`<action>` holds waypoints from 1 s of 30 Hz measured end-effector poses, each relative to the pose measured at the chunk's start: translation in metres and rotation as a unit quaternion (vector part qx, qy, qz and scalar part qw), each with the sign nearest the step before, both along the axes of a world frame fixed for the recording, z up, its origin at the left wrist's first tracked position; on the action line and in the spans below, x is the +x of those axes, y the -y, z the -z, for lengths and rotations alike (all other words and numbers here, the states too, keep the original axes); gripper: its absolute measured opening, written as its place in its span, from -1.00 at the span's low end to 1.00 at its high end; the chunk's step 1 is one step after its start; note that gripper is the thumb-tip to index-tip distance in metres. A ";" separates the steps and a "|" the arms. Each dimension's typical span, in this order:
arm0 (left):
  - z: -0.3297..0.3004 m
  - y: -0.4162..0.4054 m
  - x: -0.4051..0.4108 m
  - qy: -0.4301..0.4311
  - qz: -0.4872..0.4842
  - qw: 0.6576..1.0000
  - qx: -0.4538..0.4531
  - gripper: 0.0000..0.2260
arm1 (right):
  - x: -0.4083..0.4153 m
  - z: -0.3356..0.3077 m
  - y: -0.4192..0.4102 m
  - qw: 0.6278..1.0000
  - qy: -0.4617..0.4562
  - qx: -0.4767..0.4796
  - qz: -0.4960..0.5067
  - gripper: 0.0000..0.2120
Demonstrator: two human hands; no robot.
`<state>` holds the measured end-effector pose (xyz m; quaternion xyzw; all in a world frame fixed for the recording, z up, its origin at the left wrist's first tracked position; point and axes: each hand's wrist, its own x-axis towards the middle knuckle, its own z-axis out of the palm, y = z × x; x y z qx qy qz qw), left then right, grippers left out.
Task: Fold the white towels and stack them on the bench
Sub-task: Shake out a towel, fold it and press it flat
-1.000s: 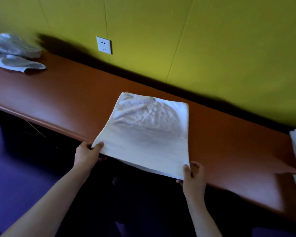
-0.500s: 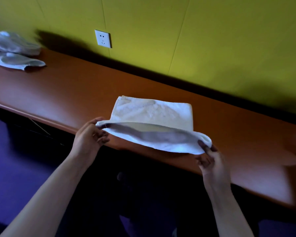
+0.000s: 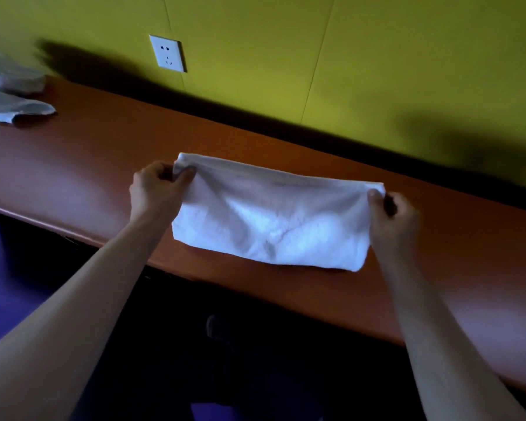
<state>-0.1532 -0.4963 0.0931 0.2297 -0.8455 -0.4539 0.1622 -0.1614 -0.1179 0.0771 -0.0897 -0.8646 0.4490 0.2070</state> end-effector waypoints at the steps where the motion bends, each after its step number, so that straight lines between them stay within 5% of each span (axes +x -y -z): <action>1: 0.001 -0.002 -0.009 0.004 -0.003 1.000 0.005 -0.75 | -0.013 0.001 0.001 1.000 0.000 0.007 0.001 -0.66; 9: 0.050 -0.008 -0.061 0.086 0.002 0.995 -0.044 -0.57 | -0.075 0.038 0.017 0.994 0.102 0.043 0.011 -0.71; 11: 0.063 -0.013 -0.057 0.115 0.024 0.986 -0.119 -0.50 | -0.072 0.050 0.017 0.978 0.182 0.097 0.040 -0.68; 13: 0.073 -0.023 -0.041 0.074 0.047 0.971 -0.224 -0.54 | -0.063 0.056 0.017 0.975 0.137 0.169 0.046 -0.61; 16: 0.084 -0.050 -0.007 -0.016 0.123 0.922 -0.367 -0.64 | -0.055 0.057 0.021 0.965 0.005 0.248 -0.082 -0.69; 21: 0.104 -0.105 0.046 -0.012 0.299 0.878 -0.374 -0.66 | -0.058 0.076 0.014 0.880 0.065 0.374 -0.286 -0.62; 25: 0.106 -0.110 0.058 0.053 0.306 0.874 -0.373 -0.57 | -0.038 0.086 0.006 0.879 0.137 0.385 -0.247 -0.45; 30: 0.098 -0.111 0.039 0.119 0.314 0.859 -0.386 -0.50 | 0.037 0.076 0.022 0.889 0.172 0.410 -0.115 -0.53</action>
